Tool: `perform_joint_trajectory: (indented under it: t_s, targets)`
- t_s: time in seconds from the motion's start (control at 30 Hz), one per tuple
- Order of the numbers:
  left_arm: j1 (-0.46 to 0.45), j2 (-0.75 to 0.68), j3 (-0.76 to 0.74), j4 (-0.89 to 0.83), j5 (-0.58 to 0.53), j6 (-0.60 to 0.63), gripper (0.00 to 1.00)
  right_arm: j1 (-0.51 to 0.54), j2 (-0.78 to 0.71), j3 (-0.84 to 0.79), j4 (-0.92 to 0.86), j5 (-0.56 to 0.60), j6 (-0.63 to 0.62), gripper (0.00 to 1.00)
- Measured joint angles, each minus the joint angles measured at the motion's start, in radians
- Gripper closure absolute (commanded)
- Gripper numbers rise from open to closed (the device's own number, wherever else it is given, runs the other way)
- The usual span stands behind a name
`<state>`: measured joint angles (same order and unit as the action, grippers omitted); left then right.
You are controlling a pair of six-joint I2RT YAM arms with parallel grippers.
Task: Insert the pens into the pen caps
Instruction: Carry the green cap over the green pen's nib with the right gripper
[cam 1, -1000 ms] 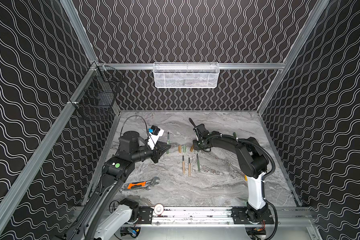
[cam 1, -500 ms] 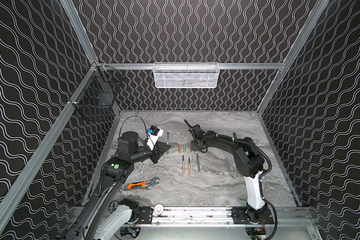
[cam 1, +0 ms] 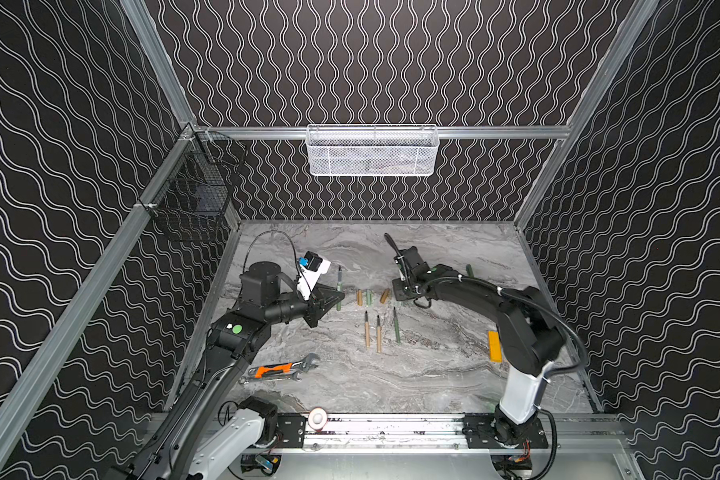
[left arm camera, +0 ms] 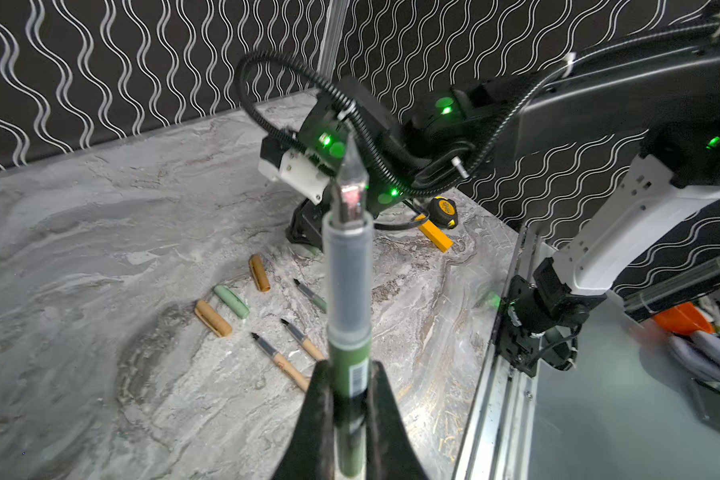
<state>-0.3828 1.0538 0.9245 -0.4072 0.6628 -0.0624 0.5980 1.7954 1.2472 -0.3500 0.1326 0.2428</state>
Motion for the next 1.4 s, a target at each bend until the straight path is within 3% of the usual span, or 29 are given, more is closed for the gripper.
perform_joint_trajectory:
  t_s: [0.2,0.43,0.63,0.97,1.13,1.4]
  targets:
    - [-0.192,-0.002,-0.057,0.079,-0.046,-0.086,1.00,-0.017,-0.240,-0.199,0.201,-0.164,0.008,0.86]
    - [-0.283,0.042,-0.287,0.395,-0.035,-0.253,1.00,-0.038,-0.444,-0.405,0.405,-0.328,0.087,0.86]
    - [-0.362,0.105,-0.374,0.612,0.017,-0.303,1.00,-0.037,-0.596,-0.537,0.599,-0.433,0.171,0.86]
    - [-0.375,0.183,-0.408,0.814,0.120,-0.357,1.00,-0.037,-0.740,-0.661,0.907,-0.590,0.296,0.85]
    - [-0.377,0.265,-0.401,0.877,0.181,-0.407,1.00,-0.037,-0.732,-0.711,1.101,-0.671,0.369,0.85]
    - [-0.377,0.270,-0.383,0.892,0.206,-0.407,1.00,-0.014,-0.675,-0.724,1.311,-0.748,0.432,0.86]
